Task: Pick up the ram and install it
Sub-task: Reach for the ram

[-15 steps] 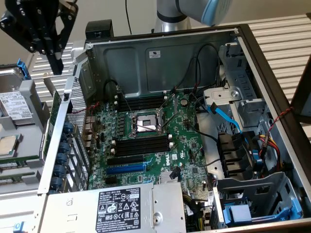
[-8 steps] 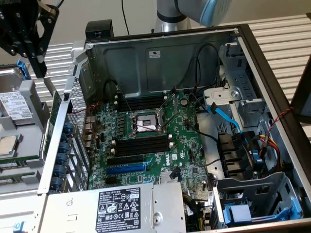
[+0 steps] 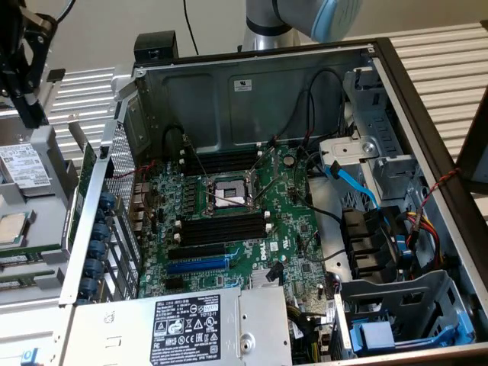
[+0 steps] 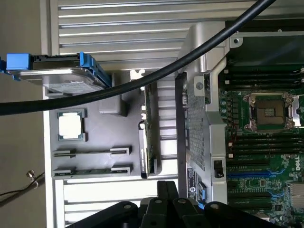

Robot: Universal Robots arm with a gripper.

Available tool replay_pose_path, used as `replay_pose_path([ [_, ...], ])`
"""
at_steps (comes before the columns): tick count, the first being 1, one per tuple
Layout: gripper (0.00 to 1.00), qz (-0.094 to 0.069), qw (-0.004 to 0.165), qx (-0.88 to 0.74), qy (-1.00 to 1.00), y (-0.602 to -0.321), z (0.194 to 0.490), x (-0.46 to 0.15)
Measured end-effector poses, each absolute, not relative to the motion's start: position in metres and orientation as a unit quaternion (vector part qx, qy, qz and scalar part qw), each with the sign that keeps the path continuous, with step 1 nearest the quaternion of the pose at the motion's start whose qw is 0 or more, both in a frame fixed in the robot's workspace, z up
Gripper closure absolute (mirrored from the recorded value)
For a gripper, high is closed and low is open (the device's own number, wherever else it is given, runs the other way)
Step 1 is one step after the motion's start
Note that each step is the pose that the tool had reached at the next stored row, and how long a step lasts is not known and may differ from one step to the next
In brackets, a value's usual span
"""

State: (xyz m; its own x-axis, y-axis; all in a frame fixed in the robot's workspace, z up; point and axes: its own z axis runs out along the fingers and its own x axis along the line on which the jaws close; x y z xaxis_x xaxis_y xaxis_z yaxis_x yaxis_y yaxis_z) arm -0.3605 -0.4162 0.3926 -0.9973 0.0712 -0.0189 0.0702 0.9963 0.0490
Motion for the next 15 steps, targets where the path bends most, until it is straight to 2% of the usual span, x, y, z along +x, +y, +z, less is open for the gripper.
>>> replay_pose_path([
  [15, 0.89, 0.024, 0.010, 0.035, 0.999, -0.421, 0.393, -0.428],
])
